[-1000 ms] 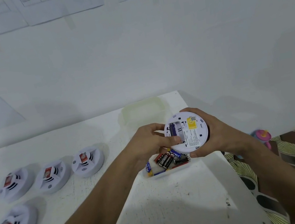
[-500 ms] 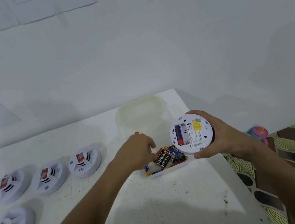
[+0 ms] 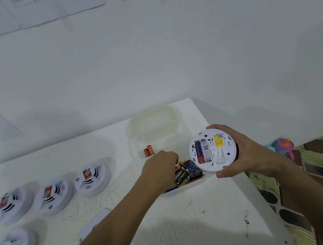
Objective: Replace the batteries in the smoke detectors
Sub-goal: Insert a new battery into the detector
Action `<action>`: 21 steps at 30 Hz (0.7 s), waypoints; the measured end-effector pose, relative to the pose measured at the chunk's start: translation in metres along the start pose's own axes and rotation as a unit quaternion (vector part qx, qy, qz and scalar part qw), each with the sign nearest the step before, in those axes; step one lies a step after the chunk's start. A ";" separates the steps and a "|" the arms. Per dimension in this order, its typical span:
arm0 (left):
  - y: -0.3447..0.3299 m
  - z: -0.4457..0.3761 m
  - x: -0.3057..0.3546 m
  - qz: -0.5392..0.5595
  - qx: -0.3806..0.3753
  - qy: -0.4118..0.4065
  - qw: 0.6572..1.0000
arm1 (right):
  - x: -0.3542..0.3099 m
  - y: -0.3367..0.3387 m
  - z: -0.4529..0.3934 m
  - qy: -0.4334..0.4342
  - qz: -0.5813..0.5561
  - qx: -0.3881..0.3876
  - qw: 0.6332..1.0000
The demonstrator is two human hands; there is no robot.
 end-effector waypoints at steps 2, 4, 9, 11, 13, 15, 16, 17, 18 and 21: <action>0.001 0.003 0.000 0.043 -0.010 0.000 0.999 | 0.001 0.003 0.002 -0.001 0.004 0.006 1.000; 0.009 0.009 0.000 0.103 -0.010 0.001 0.995 | 0.002 0.005 0.003 -0.003 0.008 0.008 1.000; 0.054 0.029 -0.001 0.208 0.059 -0.026 0.976 | 0.003 0.005 0.002 -0.006 0.005 0.012 1.000; 0.070 0.034 -0.002 0.258 0.080 -0.031 0.962 | 0.001 0.003 -0.001 -0.002 0.000 0.009 1.000; 0.083 0.039 -0.004 0.308 0.098 -0.033 0.946 | -0.002 0.000 -0.005 0.005 -0.004 0.007 1.000; 0.094 0.043 -0.002 0.323 0.104 -0.047 0.939 | -0.006 -0.003 -0.010 0.014 -0.004 0.003 1.000; 0.098 0.045 -0.001 0.323 0.099 -0.056 0.940 | -0.008 -0.004 -0.012 0.019 -0.004 0.003 1.000; 0.102 0.047 0.001 0.323 0.091 -0.065 0.940 | -0.010 -0.006 -0.014 0.024 -0.007 0.003 1.000; 0.104 0.048 0.003 0.328 0.083 -0.070 0.938 | -0.011 -0.007 -0.016 0.028 -0.011 0.003 1.000; 0.107 0.047 0.004 0.370 0.062 -0.061 0.925 | -0.017 -0.012 -0.021 0.042 -0.017 -0.008 0.999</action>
Point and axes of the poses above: each hand's wrist, its own z-axis away from the middle knuckle, its own y-axis out of the back of the hand, x = y × z, the point moved 6 cm from there along -z, towards the middle knuckle, and after that the axes turned 9 degrees about y, right-handed, at the moved point
